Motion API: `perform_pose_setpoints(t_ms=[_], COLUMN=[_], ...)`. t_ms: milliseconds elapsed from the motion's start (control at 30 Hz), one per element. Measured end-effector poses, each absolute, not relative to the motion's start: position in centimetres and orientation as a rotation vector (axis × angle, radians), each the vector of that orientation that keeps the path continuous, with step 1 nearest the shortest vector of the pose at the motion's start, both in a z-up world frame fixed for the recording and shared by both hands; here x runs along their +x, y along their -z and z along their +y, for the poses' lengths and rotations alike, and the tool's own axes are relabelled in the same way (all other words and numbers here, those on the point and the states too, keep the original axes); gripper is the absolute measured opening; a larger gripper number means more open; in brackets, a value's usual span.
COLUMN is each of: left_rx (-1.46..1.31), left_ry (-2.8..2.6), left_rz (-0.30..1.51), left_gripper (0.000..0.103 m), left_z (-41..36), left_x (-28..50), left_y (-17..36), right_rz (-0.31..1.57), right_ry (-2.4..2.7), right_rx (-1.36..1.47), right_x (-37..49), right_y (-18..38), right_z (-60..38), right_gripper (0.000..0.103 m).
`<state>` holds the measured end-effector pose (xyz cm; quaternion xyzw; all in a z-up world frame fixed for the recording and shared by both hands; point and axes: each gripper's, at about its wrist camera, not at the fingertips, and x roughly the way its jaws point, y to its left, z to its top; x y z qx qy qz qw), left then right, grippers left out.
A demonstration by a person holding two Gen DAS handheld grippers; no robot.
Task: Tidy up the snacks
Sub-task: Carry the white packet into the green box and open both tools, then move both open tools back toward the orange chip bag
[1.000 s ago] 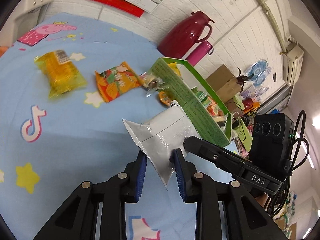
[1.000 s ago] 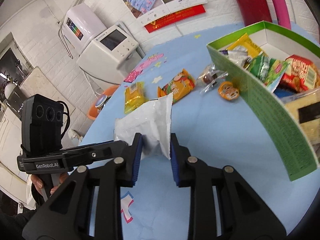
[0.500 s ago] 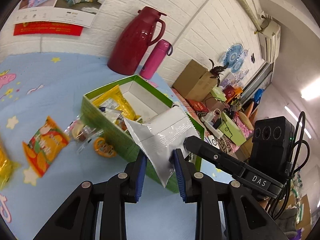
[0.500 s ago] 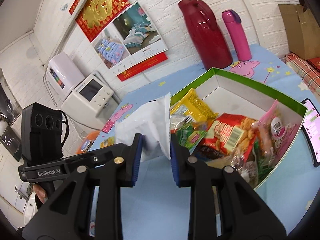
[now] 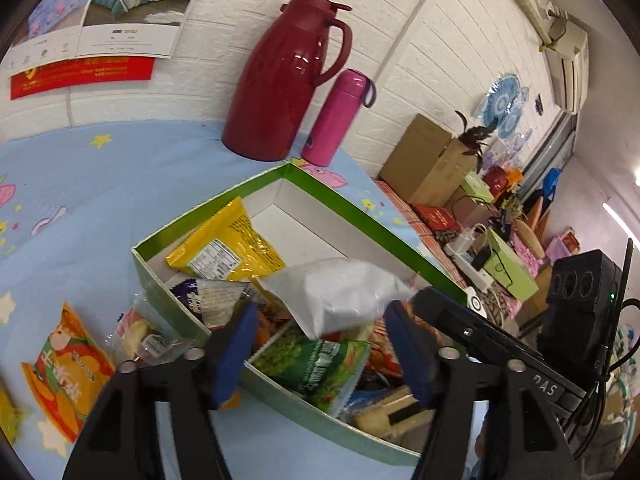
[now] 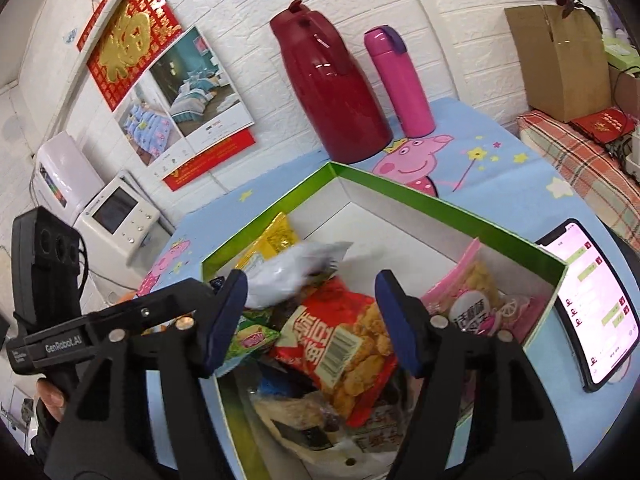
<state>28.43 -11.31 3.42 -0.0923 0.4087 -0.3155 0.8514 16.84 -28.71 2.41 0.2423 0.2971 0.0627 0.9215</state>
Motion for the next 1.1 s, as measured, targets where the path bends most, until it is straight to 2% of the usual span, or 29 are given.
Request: perform_pose_setpoints(t_ms=[233, 567, 900, 1100], left_rx=[-0.128, -0.091, -0.088, -0.145], left_ry=[0.603, 0.550, 0.505, 0.413], left_rz=[0.845, 0.802, 0.752, 0.772], left_gripper=[0.078, 0.078, 0.078, 0.078], left_z=[-10.4, -7.5, -3.7, 1.3], left_x=[27.2, 23.0, 18.7, 19.1], left_y=[-3.2, -5.4, -6.1, -5.4], right_rz=[0.573, 0.534, 0.581, 0.646], right_ry=[-0.130, -0.208, -0.264, -0.299], right_rx=[0.525, 0.496, 0.455, 0.402], right_x=[15.7, 12.4, 9.9, 9.7], right_y=[-3.2, -5.2, -4.8, -3.6], right_z=[-29.3, -25.0, -20.4, -17.4], right_gripper=[0.071, 0.081, 0.081, 0.081])
